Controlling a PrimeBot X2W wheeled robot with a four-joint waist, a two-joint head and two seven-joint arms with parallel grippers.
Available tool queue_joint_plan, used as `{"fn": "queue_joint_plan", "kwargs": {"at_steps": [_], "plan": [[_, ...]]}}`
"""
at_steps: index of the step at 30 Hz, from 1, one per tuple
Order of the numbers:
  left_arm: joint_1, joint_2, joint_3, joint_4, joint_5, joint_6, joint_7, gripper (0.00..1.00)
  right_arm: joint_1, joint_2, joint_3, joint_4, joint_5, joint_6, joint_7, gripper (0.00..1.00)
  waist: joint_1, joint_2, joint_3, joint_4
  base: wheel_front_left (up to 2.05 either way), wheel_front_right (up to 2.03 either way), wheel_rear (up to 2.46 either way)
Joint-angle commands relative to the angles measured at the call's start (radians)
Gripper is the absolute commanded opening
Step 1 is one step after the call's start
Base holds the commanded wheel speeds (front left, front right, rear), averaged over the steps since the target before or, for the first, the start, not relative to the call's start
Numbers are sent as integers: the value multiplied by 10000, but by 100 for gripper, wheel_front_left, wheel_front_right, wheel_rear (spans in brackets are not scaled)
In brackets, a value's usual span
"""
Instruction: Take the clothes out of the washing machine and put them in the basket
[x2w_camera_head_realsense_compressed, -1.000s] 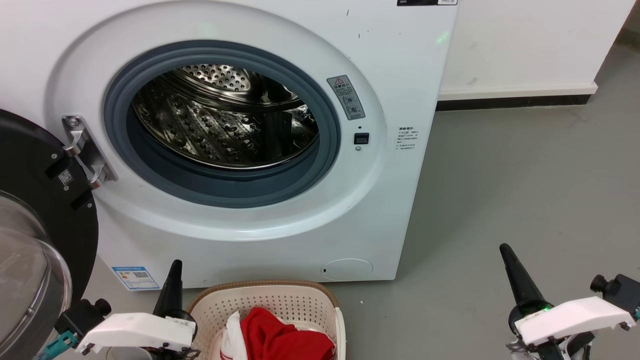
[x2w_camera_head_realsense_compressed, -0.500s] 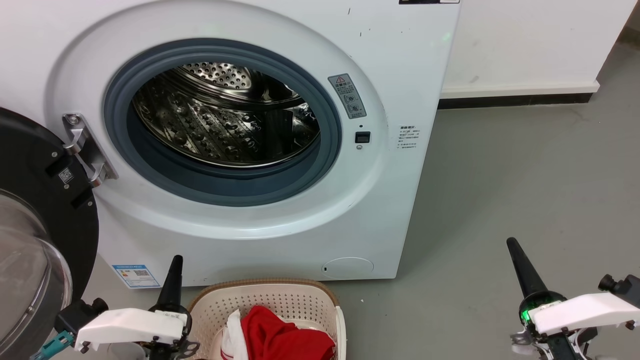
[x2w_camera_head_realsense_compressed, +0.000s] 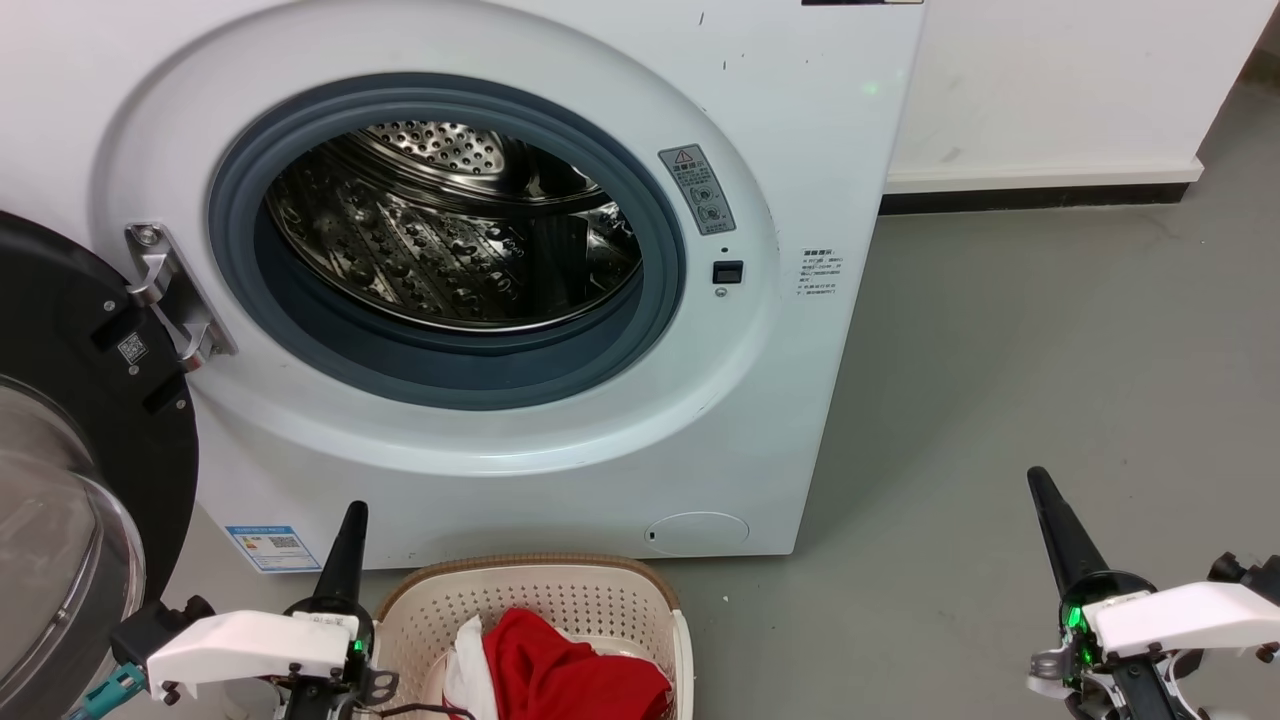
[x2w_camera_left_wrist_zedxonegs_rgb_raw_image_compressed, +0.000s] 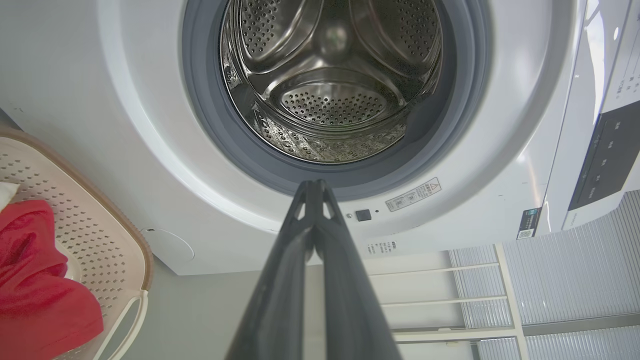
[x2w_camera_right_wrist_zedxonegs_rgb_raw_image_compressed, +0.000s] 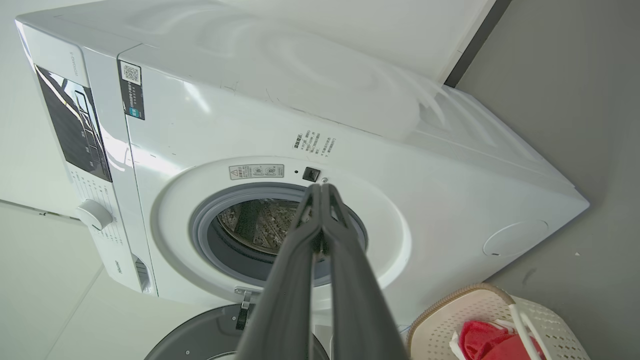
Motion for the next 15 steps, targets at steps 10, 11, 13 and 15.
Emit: {"fn": "queue_joint_plan", "kwargs": {"at_steps": [10, 11, 13, 15], "plan": [[-367, -38, 180, 124, -1051, -195, 244, 0, -389, -4, -181, 195, 1138, -5, 82, 0, -1, 0, 39, 21, 0, 0, 0], [-367, -38, 180, 124, -1051, -195, 244, 0, -389, -4, -181, 195, 1138, -5, 82, 0, -1, 0, 39, 21, 0, 0, 0], [-394, -50, 203, 151, -1213, -202, 294, 0, -416, 1, -203, 234, 1307, -5, 86, 0, -1, 0, 46, 25, 0, 0, 0], [-417, -61, 221, 179, -1370, -221, 325, 0, -448, 6, -231, 269, 1469, -5, 92, 0, -1, 0, 53, 28, 0, 0, 0]]}}
